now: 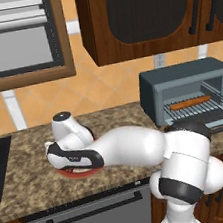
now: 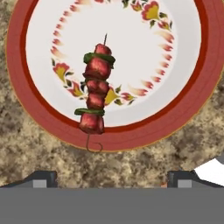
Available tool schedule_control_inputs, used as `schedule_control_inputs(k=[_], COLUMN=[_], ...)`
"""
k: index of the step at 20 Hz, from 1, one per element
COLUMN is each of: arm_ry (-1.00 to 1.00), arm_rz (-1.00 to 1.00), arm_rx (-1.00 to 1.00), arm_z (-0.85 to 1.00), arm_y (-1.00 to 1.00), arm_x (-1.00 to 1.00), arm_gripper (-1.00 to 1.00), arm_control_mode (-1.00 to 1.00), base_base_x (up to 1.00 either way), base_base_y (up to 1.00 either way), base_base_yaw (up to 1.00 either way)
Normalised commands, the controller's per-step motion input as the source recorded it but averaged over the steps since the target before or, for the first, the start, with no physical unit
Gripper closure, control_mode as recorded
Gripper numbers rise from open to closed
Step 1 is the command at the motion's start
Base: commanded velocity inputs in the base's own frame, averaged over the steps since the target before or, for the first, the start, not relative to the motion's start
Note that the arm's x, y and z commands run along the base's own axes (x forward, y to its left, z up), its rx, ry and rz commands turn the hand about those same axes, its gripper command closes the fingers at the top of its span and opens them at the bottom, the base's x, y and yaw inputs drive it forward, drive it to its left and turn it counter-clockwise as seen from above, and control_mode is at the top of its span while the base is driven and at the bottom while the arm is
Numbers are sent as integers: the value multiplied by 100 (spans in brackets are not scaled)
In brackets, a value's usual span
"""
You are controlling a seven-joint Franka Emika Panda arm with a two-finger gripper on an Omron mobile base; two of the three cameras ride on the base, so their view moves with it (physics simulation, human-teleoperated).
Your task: Pick up the kebab skewer and baguette bread, and place them inside the toaster oven. Close the toaster oven door and start by setting the timer.
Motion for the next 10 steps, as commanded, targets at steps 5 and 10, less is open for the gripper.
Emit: schedule_control_inputs(k=[5,10], arm_ry=[4,2], arm_rz=[0,0], arm_rx=[1,2], arm_z=[-34,-22], arm_y=[0,0], arm_x=[11,15], arm_gripper=[-100,-100], arm_control_mode=[-100,-100], base_base_x=[0,0], base_base_y=[0,0], base_base_yaw=[0,0])
